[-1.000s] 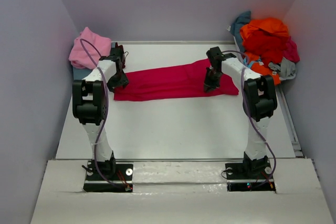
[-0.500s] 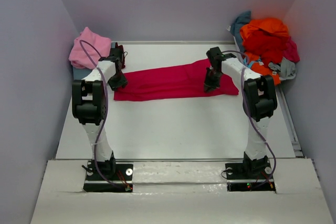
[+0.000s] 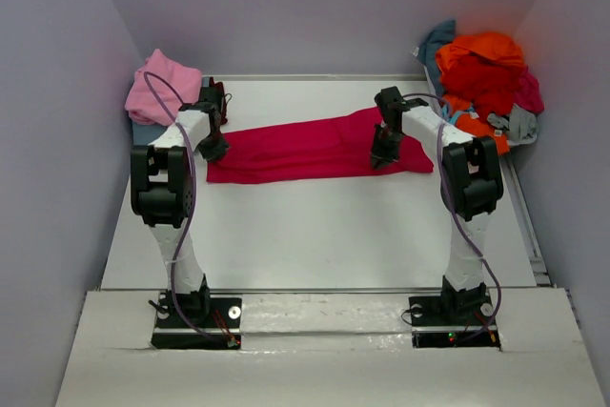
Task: Fold and stack the t-shirts
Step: Fold the other side of the tshirt into a rectangle
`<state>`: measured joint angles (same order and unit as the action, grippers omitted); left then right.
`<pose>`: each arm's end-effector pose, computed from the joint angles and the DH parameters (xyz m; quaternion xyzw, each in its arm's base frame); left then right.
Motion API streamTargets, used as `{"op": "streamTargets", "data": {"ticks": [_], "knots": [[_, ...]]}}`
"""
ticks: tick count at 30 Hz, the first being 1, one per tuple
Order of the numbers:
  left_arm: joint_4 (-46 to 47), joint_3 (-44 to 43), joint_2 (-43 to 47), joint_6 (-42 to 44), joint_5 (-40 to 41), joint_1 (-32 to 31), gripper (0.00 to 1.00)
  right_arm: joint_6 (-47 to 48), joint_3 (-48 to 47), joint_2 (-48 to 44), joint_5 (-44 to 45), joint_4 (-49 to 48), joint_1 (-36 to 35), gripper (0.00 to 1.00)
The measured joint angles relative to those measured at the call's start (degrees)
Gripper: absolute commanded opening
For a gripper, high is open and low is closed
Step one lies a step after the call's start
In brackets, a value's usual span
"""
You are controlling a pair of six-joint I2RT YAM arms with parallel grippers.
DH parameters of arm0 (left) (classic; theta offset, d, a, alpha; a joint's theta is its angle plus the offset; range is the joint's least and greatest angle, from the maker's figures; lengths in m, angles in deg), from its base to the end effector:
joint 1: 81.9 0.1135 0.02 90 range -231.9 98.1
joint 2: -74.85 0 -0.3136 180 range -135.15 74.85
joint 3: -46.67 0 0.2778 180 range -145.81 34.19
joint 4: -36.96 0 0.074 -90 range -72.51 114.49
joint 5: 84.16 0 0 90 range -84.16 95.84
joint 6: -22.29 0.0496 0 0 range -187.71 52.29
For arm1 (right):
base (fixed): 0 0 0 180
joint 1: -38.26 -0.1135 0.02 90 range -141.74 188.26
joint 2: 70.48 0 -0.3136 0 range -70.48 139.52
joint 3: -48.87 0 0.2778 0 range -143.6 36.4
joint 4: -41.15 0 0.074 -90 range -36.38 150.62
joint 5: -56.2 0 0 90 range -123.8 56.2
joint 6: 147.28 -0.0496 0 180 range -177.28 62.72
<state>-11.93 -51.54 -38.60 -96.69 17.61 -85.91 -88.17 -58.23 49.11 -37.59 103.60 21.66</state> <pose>0.4659 -0.0225 0.2179 -0.2320 0.9416 0.0326 0.2419 0.4573 0.1397 0.2069 0.1189 0.9837 0.0827 0.1067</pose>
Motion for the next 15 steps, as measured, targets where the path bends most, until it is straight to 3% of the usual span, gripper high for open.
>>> {"op": "streamTargets", "data": {"ticks": [5, 15], "knots": [[0.0, 0.0, 0.0, -0.1, 0.7, 0.0, 0.06, 0.0, 0.2, 0.0, 0.0, -0.3, 0.0, 0.22], [0.0, 0.0, 0.0, -0.9, 1.3, 0.3, 0.06, 0.0, 0.7, 0.0, 0.0, -0.7, 0.0, 0.22]]}}
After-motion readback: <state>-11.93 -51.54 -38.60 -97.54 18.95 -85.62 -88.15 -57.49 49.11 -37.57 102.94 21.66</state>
